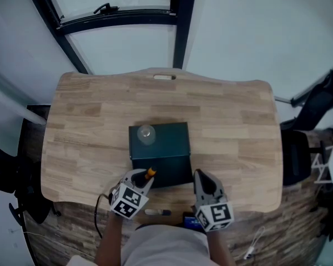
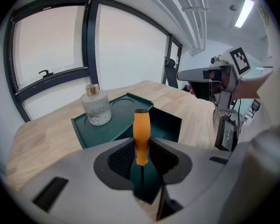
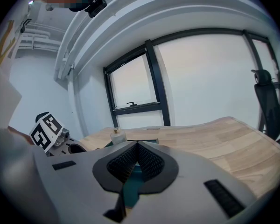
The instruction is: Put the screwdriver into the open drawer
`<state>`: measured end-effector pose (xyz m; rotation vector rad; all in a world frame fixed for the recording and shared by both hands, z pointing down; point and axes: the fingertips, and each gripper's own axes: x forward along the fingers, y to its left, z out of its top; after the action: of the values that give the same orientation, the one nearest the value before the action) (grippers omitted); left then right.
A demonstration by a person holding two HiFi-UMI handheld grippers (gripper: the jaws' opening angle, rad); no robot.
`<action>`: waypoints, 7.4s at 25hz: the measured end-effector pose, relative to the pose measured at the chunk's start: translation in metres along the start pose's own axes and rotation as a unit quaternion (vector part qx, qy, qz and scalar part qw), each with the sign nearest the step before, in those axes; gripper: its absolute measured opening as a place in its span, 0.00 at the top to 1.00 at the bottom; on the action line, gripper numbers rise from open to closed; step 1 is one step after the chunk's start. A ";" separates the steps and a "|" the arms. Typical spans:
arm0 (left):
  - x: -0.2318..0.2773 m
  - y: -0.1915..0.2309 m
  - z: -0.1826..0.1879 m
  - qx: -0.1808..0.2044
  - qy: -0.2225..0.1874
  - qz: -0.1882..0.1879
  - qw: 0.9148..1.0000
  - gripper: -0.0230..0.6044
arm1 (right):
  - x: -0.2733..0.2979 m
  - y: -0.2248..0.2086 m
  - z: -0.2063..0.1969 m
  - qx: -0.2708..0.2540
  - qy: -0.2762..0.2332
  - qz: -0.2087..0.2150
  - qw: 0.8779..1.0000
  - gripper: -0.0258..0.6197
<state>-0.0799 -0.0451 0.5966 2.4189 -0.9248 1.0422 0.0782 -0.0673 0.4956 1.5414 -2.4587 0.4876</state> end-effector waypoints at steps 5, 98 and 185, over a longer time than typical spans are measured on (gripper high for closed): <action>0.003 -0.002 0.001 0.007 0.003 -0.006 1.000 0.80 | 0.000 -0.004 -0.001 0.002 0.002 -0.003 1.000 0.96; 0.064 -0.029 -0.021 0.076 0.144 -0.109 0.981 0.81 | 0.030 -0.033 -0.071 0.027 0.110 0.004 0.994 0.96; 0.010 0.008 0.040 -0.114 -0.061 -0.017 0.991 0.96 | 0.014 -0.014 -0.023 -0.029 0.061 -0.006 0.998 0.96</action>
<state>-0.0599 -0.0763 0.5774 2.3179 -0.9810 0.7399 0.0846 -0.0764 0.5243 1.4579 -2.3505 0.4891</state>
